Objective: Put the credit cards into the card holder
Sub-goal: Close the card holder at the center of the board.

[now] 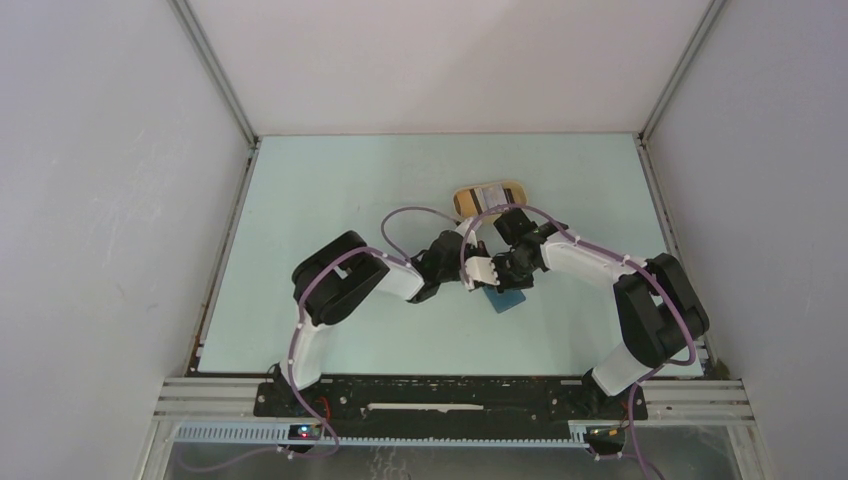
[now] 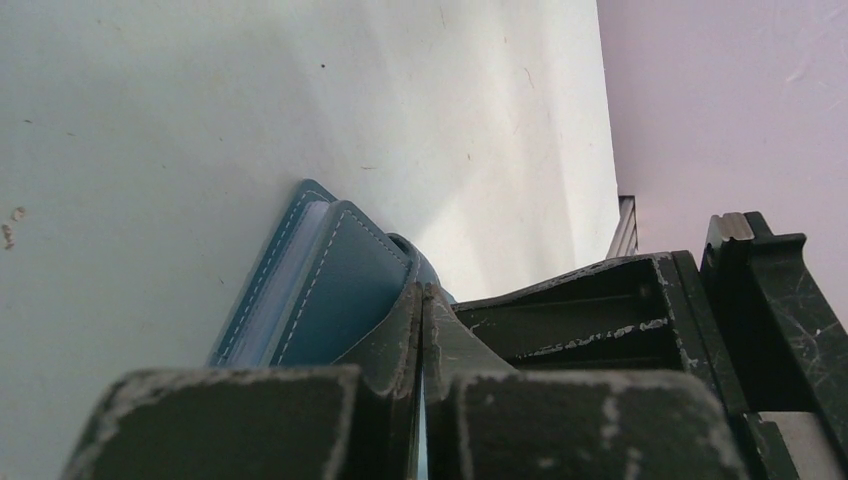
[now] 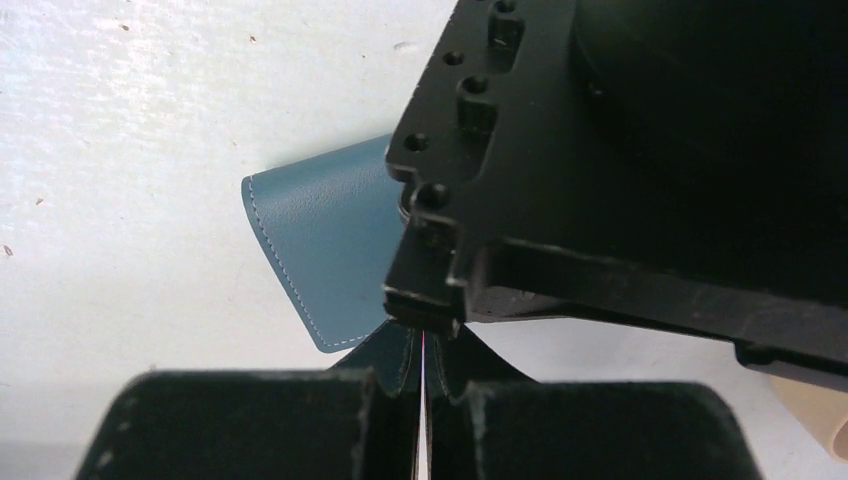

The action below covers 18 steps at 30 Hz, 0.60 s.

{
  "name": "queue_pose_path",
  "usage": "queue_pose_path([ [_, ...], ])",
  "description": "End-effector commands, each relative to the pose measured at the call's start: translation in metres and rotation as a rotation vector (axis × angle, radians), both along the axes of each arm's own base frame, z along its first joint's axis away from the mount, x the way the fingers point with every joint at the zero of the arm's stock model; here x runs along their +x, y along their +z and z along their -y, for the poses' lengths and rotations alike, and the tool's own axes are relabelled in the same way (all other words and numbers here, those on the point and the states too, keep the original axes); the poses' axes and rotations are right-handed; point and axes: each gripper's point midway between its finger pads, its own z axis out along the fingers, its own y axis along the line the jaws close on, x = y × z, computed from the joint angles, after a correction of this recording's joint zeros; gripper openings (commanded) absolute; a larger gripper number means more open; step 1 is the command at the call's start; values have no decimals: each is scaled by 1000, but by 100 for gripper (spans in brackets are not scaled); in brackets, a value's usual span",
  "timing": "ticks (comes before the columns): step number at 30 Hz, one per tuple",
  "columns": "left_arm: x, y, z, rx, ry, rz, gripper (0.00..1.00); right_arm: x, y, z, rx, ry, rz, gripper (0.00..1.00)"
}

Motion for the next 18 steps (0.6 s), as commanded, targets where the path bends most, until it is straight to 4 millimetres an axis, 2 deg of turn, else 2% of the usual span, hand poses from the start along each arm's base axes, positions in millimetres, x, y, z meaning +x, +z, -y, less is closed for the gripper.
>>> queue_pose_path([
  [1, -66, -94, -40, 309, -53, -182, 1, -6, -11, -5, 18, -48, -62, 0],
  [8, -72, -99, -47, 320, -17, -202, 0, -4, -8, -10, 8, -30, -27, 0],
  [12, -70, -100, -55, 329, 32, -201, 0, -3, -7, -16, -11, -5, 10, 0],
  [18, -67, -103, -66, 356, 88, -199, 0, -2, -11, -13, -58, 16, 29, 0],
])
